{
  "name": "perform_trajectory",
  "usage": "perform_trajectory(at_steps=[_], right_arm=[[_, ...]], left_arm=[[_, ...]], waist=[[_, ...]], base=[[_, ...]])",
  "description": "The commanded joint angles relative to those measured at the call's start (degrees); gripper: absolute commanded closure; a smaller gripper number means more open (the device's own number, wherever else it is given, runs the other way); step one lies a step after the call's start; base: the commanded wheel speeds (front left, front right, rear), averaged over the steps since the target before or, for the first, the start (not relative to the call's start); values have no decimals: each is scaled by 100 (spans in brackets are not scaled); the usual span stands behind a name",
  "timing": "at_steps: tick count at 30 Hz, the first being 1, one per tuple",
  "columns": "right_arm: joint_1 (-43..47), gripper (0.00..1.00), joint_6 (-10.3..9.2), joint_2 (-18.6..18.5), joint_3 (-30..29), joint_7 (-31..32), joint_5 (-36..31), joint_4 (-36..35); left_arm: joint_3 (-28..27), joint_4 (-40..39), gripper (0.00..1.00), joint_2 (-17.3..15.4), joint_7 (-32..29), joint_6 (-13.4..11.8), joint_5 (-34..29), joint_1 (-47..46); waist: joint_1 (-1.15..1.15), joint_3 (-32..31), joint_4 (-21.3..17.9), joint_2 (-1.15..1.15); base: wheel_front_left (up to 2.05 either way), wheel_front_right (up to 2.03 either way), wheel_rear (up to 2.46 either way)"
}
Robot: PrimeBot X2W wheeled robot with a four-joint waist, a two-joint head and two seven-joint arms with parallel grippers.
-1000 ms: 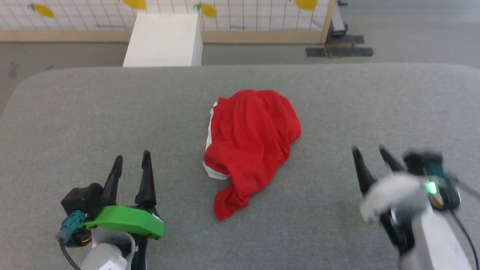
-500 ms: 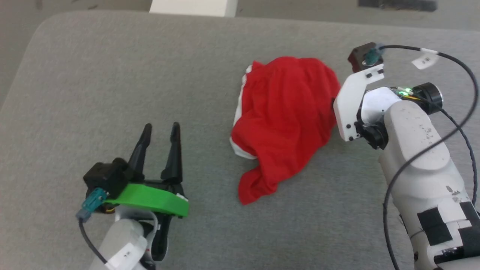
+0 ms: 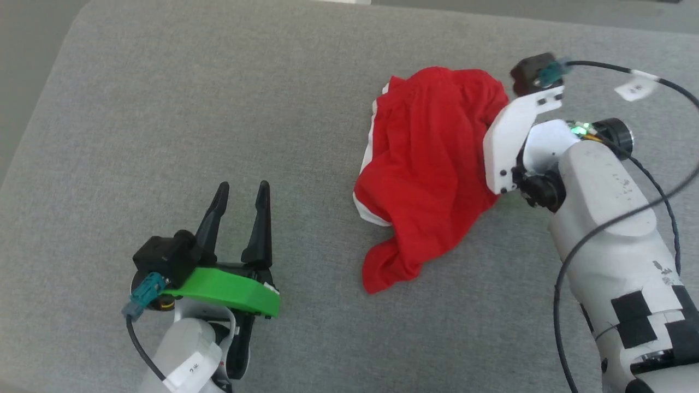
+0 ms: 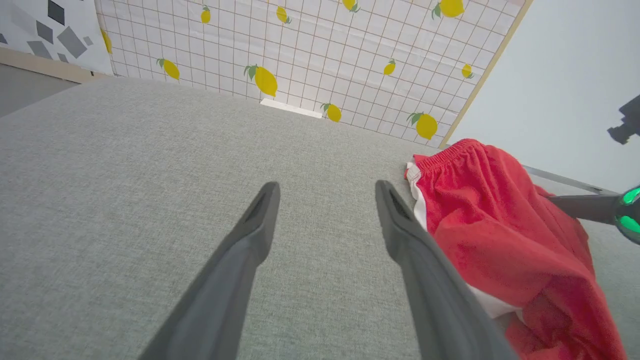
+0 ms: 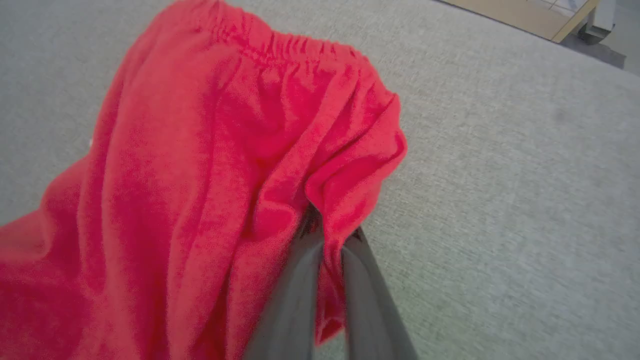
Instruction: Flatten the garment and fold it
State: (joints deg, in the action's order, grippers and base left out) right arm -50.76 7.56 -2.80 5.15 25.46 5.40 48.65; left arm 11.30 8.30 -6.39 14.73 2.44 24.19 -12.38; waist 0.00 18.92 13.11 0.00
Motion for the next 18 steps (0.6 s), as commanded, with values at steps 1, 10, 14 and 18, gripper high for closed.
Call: perform_trajectory(at_steps=[1,10,14,18], right_arm=[[97,100,-8,-28,-104,-262,71,-160],[2364,100,-8,-192,-1160,-676,799,-2263],[3917,100,-8,-66,-1878,-380,909,-3411],[4953,100,-8,-13,-2083,-54,1318,-4031]], left_arm=[[-41,2,0,51,27,26,-45,-7],[-160,26,0,54,24,-82,-76,469],[-159,-20,0,13,-44,-123,-54,637],[-153,-59,0,-16,-177,-155,3,760]], waist=[[0,-402,-376,0],[0,-1139,-966,0],[0,-1274,-1113,0],[0,-1336,-1219,0]], base=[[0,0,0],[0,0,0],[0,0,0],[0,0,0]])
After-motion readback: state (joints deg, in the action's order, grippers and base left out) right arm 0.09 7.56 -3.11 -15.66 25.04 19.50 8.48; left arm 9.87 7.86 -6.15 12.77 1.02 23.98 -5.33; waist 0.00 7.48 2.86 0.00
